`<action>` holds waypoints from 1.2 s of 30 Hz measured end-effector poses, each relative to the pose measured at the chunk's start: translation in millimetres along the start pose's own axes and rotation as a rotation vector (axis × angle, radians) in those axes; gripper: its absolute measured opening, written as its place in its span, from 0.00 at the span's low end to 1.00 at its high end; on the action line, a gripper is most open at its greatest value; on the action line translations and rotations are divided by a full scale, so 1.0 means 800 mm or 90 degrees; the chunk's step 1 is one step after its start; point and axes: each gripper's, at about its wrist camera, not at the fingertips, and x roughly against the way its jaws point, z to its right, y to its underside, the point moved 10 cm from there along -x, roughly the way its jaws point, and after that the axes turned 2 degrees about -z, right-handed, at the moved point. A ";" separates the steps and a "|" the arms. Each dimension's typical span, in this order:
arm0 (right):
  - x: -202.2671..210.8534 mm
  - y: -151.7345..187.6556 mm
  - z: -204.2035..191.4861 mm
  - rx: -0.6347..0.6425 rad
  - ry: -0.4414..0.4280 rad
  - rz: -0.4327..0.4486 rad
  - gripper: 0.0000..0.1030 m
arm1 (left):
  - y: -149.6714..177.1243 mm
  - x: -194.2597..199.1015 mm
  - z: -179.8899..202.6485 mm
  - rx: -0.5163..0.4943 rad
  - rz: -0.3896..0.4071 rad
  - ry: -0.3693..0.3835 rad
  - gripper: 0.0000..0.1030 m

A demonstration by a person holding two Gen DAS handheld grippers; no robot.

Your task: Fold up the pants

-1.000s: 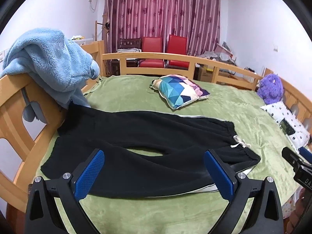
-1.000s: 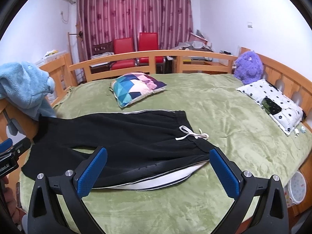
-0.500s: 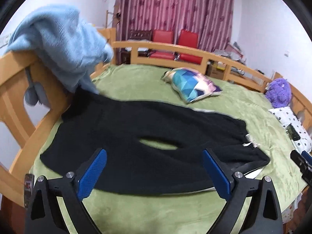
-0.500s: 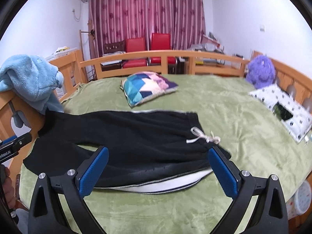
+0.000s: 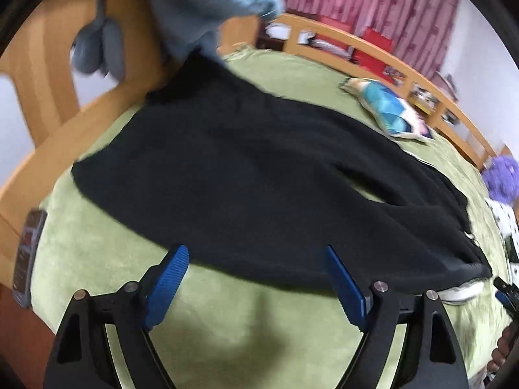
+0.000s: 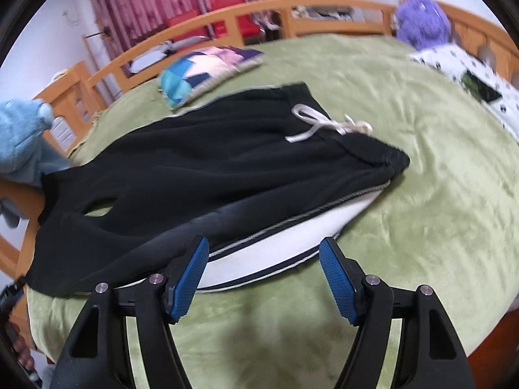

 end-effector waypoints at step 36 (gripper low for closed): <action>-0.031 -0.057 0.007 -0.155 -0.210 0.016 0.07 | -0.066 -0.030 -0.021 0.116 -0.002 0.099 0.08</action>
